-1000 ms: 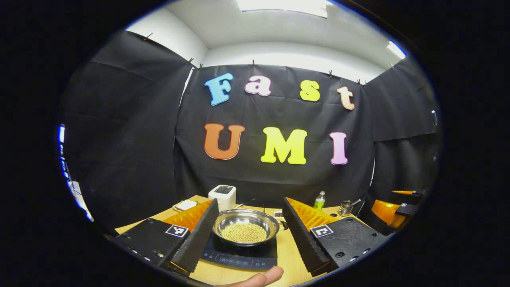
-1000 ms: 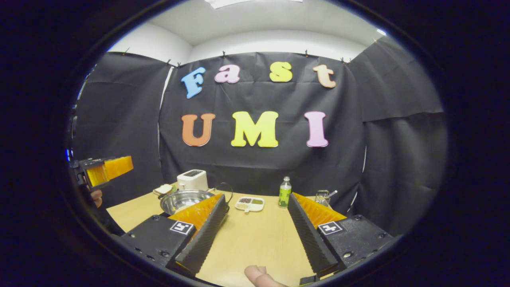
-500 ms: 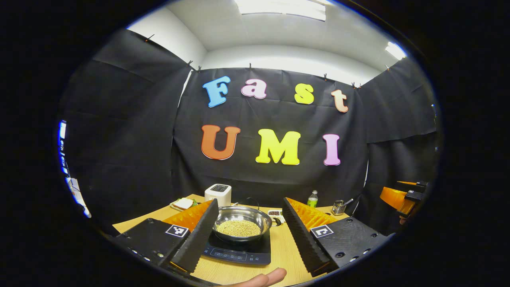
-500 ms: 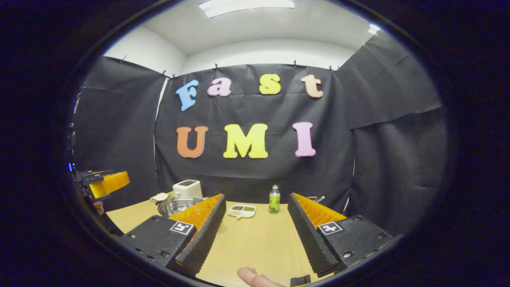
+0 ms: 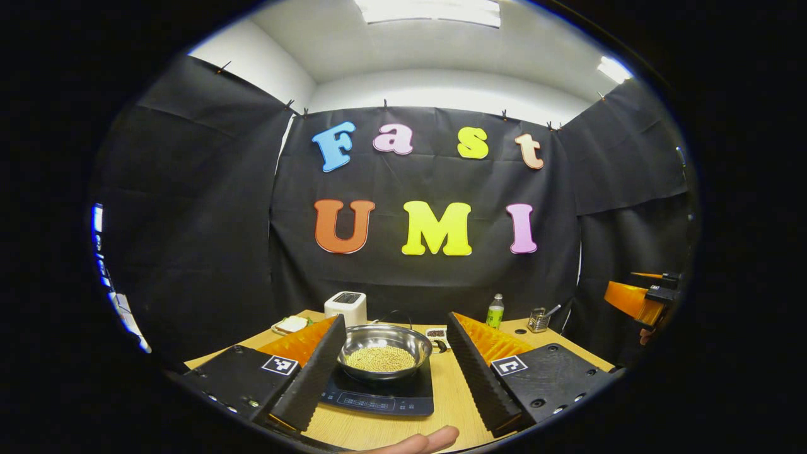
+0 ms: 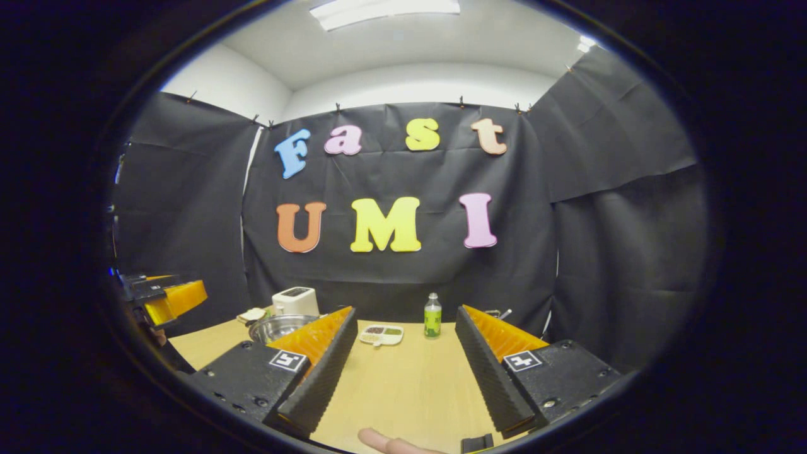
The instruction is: First push the handle of the pot to place it horizontally, then grasp the pot with both hands and set it on the induction cooktop.
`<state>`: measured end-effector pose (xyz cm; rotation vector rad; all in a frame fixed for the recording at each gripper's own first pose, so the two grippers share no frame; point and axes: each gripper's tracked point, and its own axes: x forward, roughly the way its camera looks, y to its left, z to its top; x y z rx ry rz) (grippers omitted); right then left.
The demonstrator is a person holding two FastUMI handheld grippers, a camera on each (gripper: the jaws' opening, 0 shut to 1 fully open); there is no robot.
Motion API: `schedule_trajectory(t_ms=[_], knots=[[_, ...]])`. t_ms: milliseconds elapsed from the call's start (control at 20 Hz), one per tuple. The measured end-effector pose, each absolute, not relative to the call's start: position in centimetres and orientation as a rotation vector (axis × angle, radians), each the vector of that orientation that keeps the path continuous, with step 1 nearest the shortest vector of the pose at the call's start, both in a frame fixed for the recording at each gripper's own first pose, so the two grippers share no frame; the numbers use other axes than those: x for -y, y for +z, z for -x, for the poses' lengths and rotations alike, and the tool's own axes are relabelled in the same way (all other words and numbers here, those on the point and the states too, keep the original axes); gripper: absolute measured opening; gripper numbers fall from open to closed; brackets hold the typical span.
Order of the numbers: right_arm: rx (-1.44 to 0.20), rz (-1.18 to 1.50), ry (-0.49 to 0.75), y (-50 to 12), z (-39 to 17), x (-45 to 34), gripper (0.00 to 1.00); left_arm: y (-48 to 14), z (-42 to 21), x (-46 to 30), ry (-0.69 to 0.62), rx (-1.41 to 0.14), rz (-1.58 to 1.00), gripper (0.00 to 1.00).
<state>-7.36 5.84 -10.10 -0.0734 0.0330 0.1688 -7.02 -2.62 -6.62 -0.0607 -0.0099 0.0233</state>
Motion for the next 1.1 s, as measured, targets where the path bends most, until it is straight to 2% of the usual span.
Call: schedule_trajectory(t_ms=[350,400,450,1100], knots=[[-0.019,0.069,0.194,-10.1,8.2,-6.8,0.97,-7.0,7.2,4.2,-0.017,0.007,0.050,0.95],[-0.021,0.071,0.199,-10.2,8.3,-7.0,0.98,-7.0,7.3,4.3,-0.018,0.011,0.043,0.84],[-0.022,0.071,0.201,-10.3,8.3,-6.9,0.97,-7.1,7.3,4.3,-0.018,0.013,0.036,0.95],[-0.036,0.043,0.187,-11.2,7.5,-5.3,0.97,-8.0,8.1,5.0,-0.030,0.002,0.022,0.95]])
